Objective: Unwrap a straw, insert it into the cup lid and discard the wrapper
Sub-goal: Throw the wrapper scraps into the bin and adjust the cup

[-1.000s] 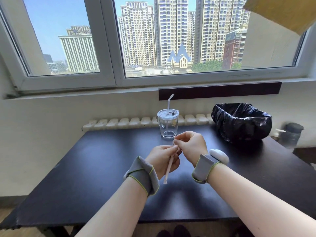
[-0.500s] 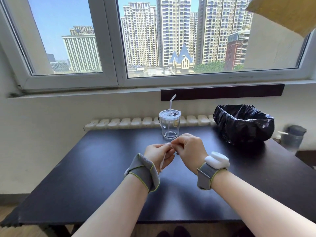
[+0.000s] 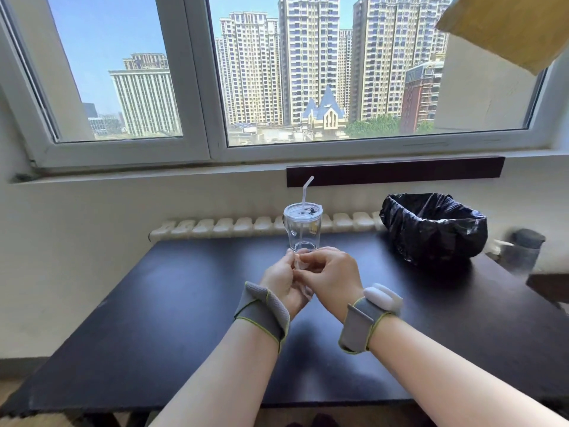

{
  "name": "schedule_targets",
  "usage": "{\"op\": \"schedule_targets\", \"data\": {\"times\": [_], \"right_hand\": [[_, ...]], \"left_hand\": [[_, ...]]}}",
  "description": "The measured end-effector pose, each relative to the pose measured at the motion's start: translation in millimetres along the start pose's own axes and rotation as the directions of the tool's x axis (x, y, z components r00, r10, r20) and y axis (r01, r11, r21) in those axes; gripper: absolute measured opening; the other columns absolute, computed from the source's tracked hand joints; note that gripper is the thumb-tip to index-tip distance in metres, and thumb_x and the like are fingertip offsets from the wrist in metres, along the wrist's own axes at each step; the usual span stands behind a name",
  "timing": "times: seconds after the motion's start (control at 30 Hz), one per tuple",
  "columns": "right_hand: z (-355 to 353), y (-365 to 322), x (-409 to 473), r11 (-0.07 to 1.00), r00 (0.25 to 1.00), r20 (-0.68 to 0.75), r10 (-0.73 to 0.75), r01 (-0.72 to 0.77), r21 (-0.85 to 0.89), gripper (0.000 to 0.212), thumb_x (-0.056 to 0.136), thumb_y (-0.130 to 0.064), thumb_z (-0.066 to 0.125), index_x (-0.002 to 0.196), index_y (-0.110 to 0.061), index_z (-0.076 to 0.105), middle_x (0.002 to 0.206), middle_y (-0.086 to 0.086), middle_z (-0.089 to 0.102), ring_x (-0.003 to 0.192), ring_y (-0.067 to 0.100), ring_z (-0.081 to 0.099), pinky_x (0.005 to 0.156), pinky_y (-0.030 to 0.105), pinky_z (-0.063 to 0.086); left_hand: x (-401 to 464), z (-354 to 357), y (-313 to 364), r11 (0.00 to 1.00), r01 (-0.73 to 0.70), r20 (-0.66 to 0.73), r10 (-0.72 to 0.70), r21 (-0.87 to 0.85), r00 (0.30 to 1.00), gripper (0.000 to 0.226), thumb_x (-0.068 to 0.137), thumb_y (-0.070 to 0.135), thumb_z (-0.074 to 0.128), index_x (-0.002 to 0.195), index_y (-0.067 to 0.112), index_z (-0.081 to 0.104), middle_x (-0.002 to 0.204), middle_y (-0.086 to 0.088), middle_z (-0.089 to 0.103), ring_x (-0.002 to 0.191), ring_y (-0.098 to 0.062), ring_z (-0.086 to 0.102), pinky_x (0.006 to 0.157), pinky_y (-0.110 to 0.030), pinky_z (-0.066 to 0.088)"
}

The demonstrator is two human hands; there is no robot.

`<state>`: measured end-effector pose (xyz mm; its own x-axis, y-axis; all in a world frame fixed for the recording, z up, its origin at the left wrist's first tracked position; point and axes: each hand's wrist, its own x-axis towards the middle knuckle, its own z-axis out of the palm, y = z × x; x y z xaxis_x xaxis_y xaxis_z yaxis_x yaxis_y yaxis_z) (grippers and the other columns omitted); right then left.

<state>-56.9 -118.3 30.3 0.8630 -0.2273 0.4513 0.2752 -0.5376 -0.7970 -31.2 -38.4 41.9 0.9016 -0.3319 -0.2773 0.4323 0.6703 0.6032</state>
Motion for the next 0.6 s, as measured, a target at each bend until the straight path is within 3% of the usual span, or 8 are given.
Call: {"op": "schedule_targets", "data": {"times": [0.07, 0.13, 0.2, 0.37, 0.43, 0.53, 0.6], "right_hand": [[1, 1, 1, 0.995, 0.996, -0.026, 0.084, -0.082, 0.060, 0.012, 0.065, -0.018, 0.077, 0.076, -0.014, 0.075, 0.080, 0.006, 0.073, 0.080, 0.020, 0.068, 0.081, 0.038, 0.054], [-2, 2, 3, 0.994, 0.994, -0.045, 0.103, -0.101, 0.051, 0.005, 0.069, -0.024, 0.074, 0.068, -0.019, 0.074, 0.071, 0.002, 0.074, 0.073, 0.017, 0.069, 0.075, 0.037, 0.055], [-9, 1, 3, 0.990, 0.990, -0.032, 0.134, -0.132, 0.047, 0.010, 0.071, -0.027, 0.072, 0.061, -0.023, 0.072, 0.064, -0.002, 0.071, 0.071, 0.016, 0.068, 0.072, 0.034, 0.055], [-18, 5, 8, 0.938, 0.960, 0.067, 0.273, -0.281, 0.201, 0.010, 0.065, -0.022, 0.076, 0.058, -0.021, 0.070, 0.068, 0.004, 0.073, 0.069, 0.019, 0.066, 0.073, 0.037, 0.056], [-23, 3, 9, 0.911, 0.956, 0.125, 0.265, -0.291, 0.291, 0.007, 0.067, -0.017, 0.077, 0.067, -0.015, 0.070, 0.068, 0.008, 0.071, 0.066, 0.019, 0.065, 0.066, 0.033, 0.054], [-32, -1, 11, 0.882, 0.961, 0.193, 0.198, -0.261, 0.393, 0.020, 0.071, -0.007, 0.075, 0.089, 0.000, 0.067, 0.068, 0.008, 0.067, 0.056, 0.010, 0.064, 0.057, 0.021, 0.055], [-37, -4, 12, 0.892, 0.963, 0.240, 0.122, -0.213, 0.398, 0.024, 0.070, 0.001, 0.073, 0.093, -0.003, 0.067, 0.070, 0.010, 0.066, 0.058, 0.011, 0.063, 0.061, 0.022, 0.056]], "left_hand": [[-1, 3, -2, 1.000, -0.020, -0.033, 0.020, 0.000, 0.999, 0.040, 0.099, 0.030, 0.027, 0.083, 0.003, 0.052, 0.075, -0.014, 0.058, 0.070, -0.024, 0.059, 0.066, -0.035, 0.047], [-2, 2, -4, 0.994, -0.037, -0.066, 0.043, 0.101, 0.997, 0.037, 0.098, 0.029, 0.032, 0.084, 0.004, 0.056, 0.078, -0.010, 0.058, 0.072, -0.021, 0.056, 0.063, -0.031, 0.044], [-4, 0, -5, 0.980, -0.050, -0.063, 0.063, 0.192, 0.996, 0.031, 0.097, 0.026, 0.037, 0.085, 0.007, 0.060, 0.080, -0.007, 0.061, 0.075, -0.018, 0.056, 0.070, -0.031, 0.045], [-11, -4, -6, 0.916, -0.112, -0.031, 0.134, 0.386, 0.990, 0.016, 0.092, 0.017, 0.050, 0.101, 0.016, 0.063, 0.085, -0.001, 0.066, 0.079, -0.014, 0.060, 0.076, -0.028, 0.046], [-14, -5, -4, 0.877, -0.159, -0.021, 0.189, 0.454, 0.982, 0.016, 0.091, 0.018, 0.054, 0.103, 0.016, 0.063, 0.084, 0.001, 0.066, 0.078, -0.010, 0.062, 0.074, -0.025, 0.045], [-13, -5, 0, 0.834, -0.197, -0.008, 0.235, 0.515, 0.972, 0.012, 0.087, 0.022, 0.060, 0.097, 0.016, 0.062, 0.078, 0.003, 0.067, 0.065, -0.002, 0.065, 0.069, -0.022, 0.045], [-11, -1, 3, 0.808, -0.230, 0.004, 0.271, 0.542, 0.963, 0.009, 0.086, 0.024, 0.062, 0.090, 0.016, 0.061, 0.073, 0.004, 0.067, 0.059, -0.001, 0.063, 0.063, -0.019, 0.045]]}}
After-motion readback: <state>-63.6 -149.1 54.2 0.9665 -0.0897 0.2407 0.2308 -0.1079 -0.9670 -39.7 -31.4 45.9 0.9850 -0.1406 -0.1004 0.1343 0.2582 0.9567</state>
